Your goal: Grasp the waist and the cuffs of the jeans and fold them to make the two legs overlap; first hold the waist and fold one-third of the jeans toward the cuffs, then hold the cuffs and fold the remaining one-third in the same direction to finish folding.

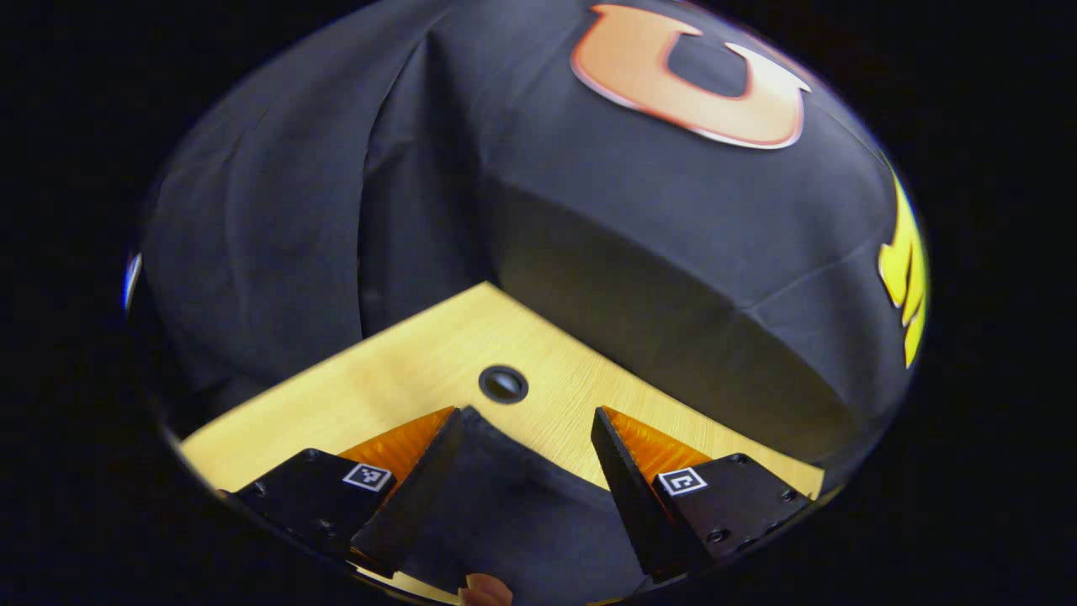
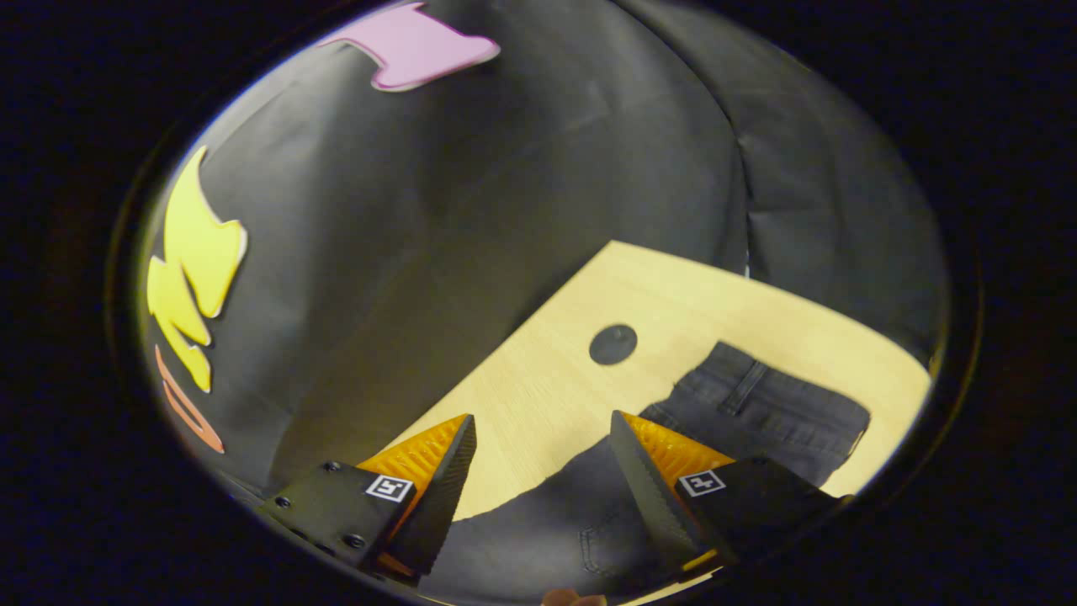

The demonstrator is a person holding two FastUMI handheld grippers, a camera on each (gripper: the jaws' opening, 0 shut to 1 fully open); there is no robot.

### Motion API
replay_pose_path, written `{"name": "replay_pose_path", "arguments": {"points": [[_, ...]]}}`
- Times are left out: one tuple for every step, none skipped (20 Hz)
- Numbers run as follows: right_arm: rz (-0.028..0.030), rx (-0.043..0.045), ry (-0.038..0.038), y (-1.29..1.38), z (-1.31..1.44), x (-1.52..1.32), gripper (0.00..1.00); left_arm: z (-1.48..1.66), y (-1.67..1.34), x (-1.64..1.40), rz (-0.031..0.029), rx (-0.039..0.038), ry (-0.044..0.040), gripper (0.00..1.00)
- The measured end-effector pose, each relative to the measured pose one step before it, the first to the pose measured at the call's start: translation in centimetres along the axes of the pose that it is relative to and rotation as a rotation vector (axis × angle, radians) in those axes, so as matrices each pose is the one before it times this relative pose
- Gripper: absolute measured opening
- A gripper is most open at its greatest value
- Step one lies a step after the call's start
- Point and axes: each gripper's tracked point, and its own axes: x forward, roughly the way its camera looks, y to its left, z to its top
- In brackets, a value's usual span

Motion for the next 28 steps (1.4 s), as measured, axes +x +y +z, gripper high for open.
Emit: {"name": "replay_pose_path", "arguments": {"points": [[-0.00777, -0.06111, -0.04656, -0.309, 0.878, -1.115, 0.98, -0.136, 0.603, 0.002, -0.01806, 0.04754, -0.04815, 0.99], [-0.01032, -0.06152, -0.05095, -0.385, 1.185, -1.199, 0.98, 0.694, -0.092, -0.809, -0.01272, 0.04553, -0.04541, 0.99], [-0.01184, -0.06123, -0.04340, -0.255, 0.928, -1.016, 0.98, 0.908, -0.390, -0.830, -0.02046, 0.03310, -0.04603, 0.99], [-0.01728, -0.06286, -0.04560, -0.578, 1.013, -0.959, 0.98, 1.356, -0.830, -1.214, -0.02416, 0.01820, -0.04836, 0.99], [-0.01987, -0.04868, -0.03571, -0.585, 0.623, -0.766, 0.98, 1.764, -1.211, -1.181, -0.02408, 0.01567, -0.04549, 0.99], [-0.02744, -0.04518, -0.03406, -0.905, 0.453, -0.706, 0.98, 1.737, -0.949, -1.332, -0.01332, 0.01553, -0.04558, 0.99], [-0.02787, -0.03555, -0.02442, -0.595, -0.059, -0.388, 0.98, 1.390, -0.621, -1.178, -0.00558, 0.01534, -0.04012, 0.99], [-0.02515, -0.01253, -0.00499, -0.955, -0.347, -0.302, 0.98, 1.205, -0.524, -1.345, -0.00956, 0.01287, -0.03340, 0.99], [-0.01059, 0.00710, 0.01712, -0.371, -0.823, -0.036, 0.98, 0.556, -0.311, -1.039, -0.02191, 0.00898, -0.02846, 0.99], [-0.01309, 0.02497, 0.04132, -0.785, -1.382, 0.543, 0.98, 0.855, -0.349, -1.452, -0.02207, 0.00833, -0.02553, 0.99], [-0.02031, 0.04500, 0.05840, -0.737, -1.667, 0.095, 0.98, 1.153, -0.225, -2.110, -0.01185, 0.01386, -0.02442, 0.99], [0.01316, 0.06382, 0.06439, -0.648, -1.857, 0.083, 0.98, 0.670, -0.522, -1.377, -0.01036, 0.01431, -0.01064, 0.99], [0.02637, 0.08995, 0.06027, -0.109, -1.825, 0.017, 0.98, 0.666, -0.985, -1.680, -0.00487, 0.01097, -0.00276, 0.98], [0.03116, 0.08419, 0.06395, 0.095, -1.897, -0.222, 0.98, 0.813, -0.939, -1.519, -0.00922, 0.00100, -0.01295, 0.98], [0.00925, 0.07215, 0.06218, -0.195, -1.302, -0.112, 0.98, 0.776, -1.057, -1.505, -0.01228, -0.00083, -0.01308, 0.99], [0.01405, 0.06568, 0.04074, -0.076, -0.786, 0.211, 0.98, 0.642, -0.520, -1.299, -0.00837, -0.00393, -0.00968, 0.99], [0.00734, 0.06040, 0.03730, -0.036, -0.558, 0.354, 0.98, 0.289, -0.310, -0.750, -0.00673, -0.00558, -0.00564, 0.95], [0.00957, 0.06808, 0.04165, 0.078, -0.327, 0.335, 0.98, 0.277, -0.353, -0.518, -0.00579, -0.00550, 0.00057, 0.91], [0.01743, 0.08297, 0.02906, 0.383, -0.019, 0.301, 0.98, 0.434, -0.454, -0.532, -0.00501, -0.00459, -0.00512, 0.87], [0.00920, 0.08225, 0.02060, 0.253, -0.148, 0.131, 0.99, 0.412, -0.255, -0.477, -0.00282, 0.00105, -0.00494, 0.87], [0.01146, 0.07254, 0.01807, 0.423, -0.325, 0.575, 0.98, 0.352, -0.061, -0.250, 0.00064, 0.00118, -0.00481, 0.87], [0.02939, 0.05569, -0.00689, 0.612, 0.277, 0.208, 0.98, 0.442, 0.035, -0.161, 0.00295, 0.00263, -0.00531, 0.87], [0.01159, 0.02265, -0.00396, 0.407, 0.191, 0.493, 0.93, 0.352, 0.256, -0.124, 0.00400, -0.00185, -0.00641, 0.87], [0.00645, 0.00353, -0.00204, 0.398, 0.154, 1.178, 0.92, 0.356, 0.091, -0.231, 0.00514, -0.00498, -0.00518, 0.94], [0.00554, 0.00006, 0.00060, 0.398, -0.058, 0.901, 0.97, 0.277, 0.283, -0.175, 0.00724, -0.00459, -0.00606, 1.00], [0.00610, 0.00619, 0.00211, 0.633, -0.017, 0.638, 0.96, 0.154, 0.372, -0.259, 0.00918, -0.00071, 0.00355, 0.99], [0.00755, 0.00929, -0.00618, 0.381, 0.181, 0.642, 0.92, 0.010, 0.487, -0.316, 0.00955, 0.00158, 0.00017, 0.98], [0.00673, 0.00884, -0.00272, 0.272, 0.186, 0.356, 0.96, -0.121, 0.361, -0.180, 0.00828, 0.00121, 0.00828, 0.98]]}}
